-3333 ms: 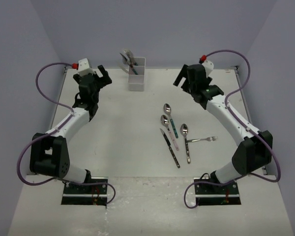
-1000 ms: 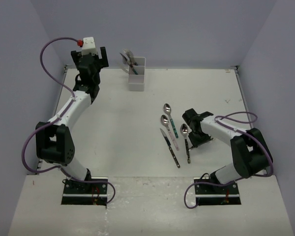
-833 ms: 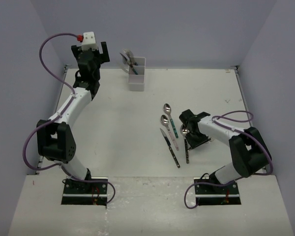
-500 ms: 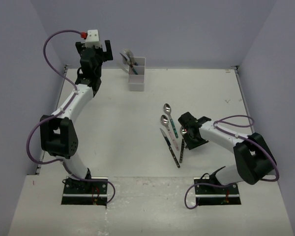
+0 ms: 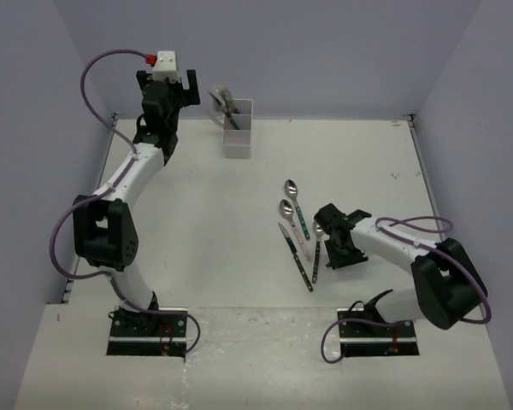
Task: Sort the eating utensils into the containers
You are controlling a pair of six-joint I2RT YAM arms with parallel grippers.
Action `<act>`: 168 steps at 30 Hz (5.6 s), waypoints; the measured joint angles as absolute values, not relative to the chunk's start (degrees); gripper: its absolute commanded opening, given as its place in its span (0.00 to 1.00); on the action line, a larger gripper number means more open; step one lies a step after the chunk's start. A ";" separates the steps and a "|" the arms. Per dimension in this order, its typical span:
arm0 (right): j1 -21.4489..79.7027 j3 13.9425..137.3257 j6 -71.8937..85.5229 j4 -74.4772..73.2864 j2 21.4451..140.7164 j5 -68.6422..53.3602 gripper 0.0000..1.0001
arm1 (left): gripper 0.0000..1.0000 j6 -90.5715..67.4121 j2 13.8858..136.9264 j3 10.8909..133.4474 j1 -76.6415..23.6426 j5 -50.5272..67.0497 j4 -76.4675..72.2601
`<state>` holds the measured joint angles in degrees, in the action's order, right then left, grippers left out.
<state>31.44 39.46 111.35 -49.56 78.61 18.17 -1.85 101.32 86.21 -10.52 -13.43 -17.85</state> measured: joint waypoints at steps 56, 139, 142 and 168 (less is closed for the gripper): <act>20.40 141.97 -8.36 24.86 153.67 -41.15 0.00 | 1.00 -5.10 92.01 72.29 -9.74 -22.96 -22.92; 27.11 52.38 44.38 -36.88 83.29 7.29 0.98 | 1.00 -9.43 92.23 73.52 -9.39 -13.65 -8.38; 28.01 52.10 47.24 -37.54 86.00 6.87 0.89 | 1.00 -9.41 92.23 73.58 -9.39 -13.67 -7.86; 30.61 48.93 63.77 -39.55 89.80 8.62 0.00 | 1.00 -6.92 92.23 73.67 -9.39 -14.85 -7.40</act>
